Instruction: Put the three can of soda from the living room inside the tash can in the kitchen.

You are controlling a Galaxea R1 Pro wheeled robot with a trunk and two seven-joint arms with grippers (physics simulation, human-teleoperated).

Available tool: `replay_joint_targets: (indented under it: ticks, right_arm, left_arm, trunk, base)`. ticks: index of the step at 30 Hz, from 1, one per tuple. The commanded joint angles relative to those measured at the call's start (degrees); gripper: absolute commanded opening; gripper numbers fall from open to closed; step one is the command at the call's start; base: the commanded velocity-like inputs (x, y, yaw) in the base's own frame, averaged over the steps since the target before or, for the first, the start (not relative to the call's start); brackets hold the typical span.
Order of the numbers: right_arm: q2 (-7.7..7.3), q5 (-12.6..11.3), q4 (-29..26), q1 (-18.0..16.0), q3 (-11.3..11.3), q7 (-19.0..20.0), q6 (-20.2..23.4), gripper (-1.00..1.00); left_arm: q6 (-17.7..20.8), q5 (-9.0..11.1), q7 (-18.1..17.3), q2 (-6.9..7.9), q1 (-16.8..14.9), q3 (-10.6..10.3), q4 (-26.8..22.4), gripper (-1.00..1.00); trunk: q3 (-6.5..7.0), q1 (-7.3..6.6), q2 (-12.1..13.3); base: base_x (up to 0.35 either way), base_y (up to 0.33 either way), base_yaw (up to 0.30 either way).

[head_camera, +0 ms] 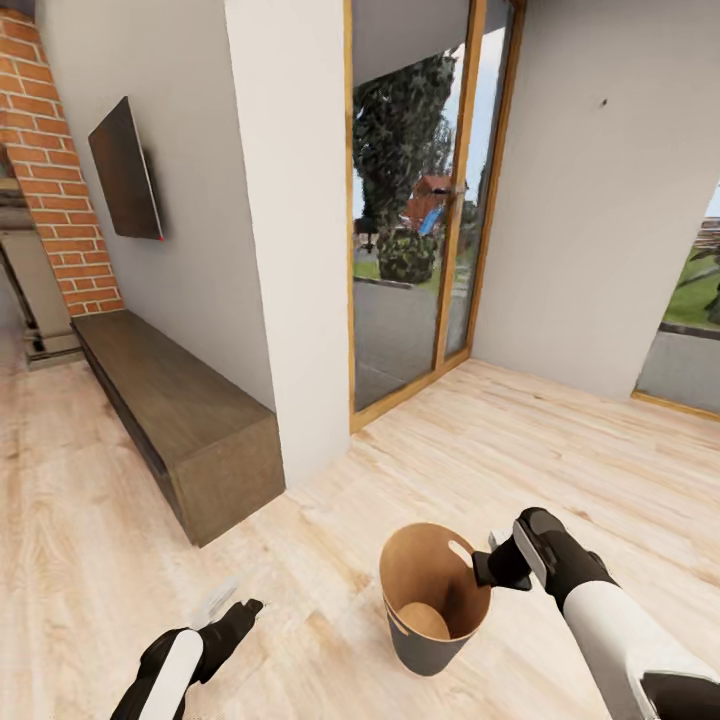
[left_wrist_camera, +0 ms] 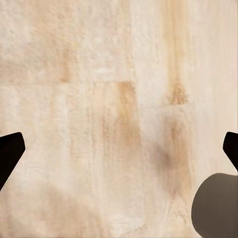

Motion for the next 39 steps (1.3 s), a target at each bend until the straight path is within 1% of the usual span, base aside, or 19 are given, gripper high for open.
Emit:
replay_joint_targets:
  ticks: [1, 6, 24, 25, 29, 32, 39]
  right_arm:
    - [0.03, -1.82, 0.5, -0.28, -0.12, 0.43, 0.15, -1.0]
    - [0.06, -1.82, 1.27, -0.65, -0.07, 0.43, 0.15, -1.0]
    - [0.11, -1.91, 1.17, -0.67, 0.06, 0.43, 0.15, -1.0]
    - [0.12, -1.91, 0.98, -0.64, 0.06, 0.43, 0.15, -1.0]
    - [0.41, -1.91, -3.12, 0.12, 0.22, 0.44, 0.15, -1.0]
    - [0.56, -1.91, -4.13, 0.27, 0.24, 0.45, 0.15, -1.0]
    - [0.64, -1.91, -4.61, 0.34, 0.23, 0.43, 0.15, -1.0]
  left_arm:
    - [-0.01, -0.01, 0.0, -0.01, 0.0, 0.0, 0.0, 1.0]
    - [-0.01, -0.01, 0.04, -0.03, 0.0, -0.01, 0.0, 1.0]
    - [-0.02, -0.01, 0.31, -0.04, 0.0, -0.08, 0.0, 1.0]
    - [-0.02, -0.01, 0.31, -0.04, 0.0, -0.08, 0.0, 1.0]
    - [-0.02, -0.01, 0.32, -0.04, 0.0, -0.08, 0.0, 1.0]
    - [-0.02, -0.01, 0.34, -0.04, 0.0, -0.08, 0.0, 1.0]
    - [-0.02, -0.01, 0.34, -0.04, 0.0, -0.08, 0.0, 1.0]
  trunk:
    - [0.01, -0.01, 0.0]
    - [0.01, -0.01, 0.0]
    - [0.01, -0.01, 0.0]
    - [0.01, -0.01, 0.0]
    - [0.01, -0.01, 0.0]
    - [0.01, -0.01, 0.0]
    - [0.01, -0.01, 0.0]
  base:
    - [0.0, 0.0, 0.297]
    - [0.0, 0.0, 0.297]
    - [0.0, 0.0, 0.297]
    - [0.0, 0.0, 0.297]
    - [0.0, 0.0, 0.297]
    - [0.0, 0.0, 0.297]
    - [0.0, 0.0, 0.297]
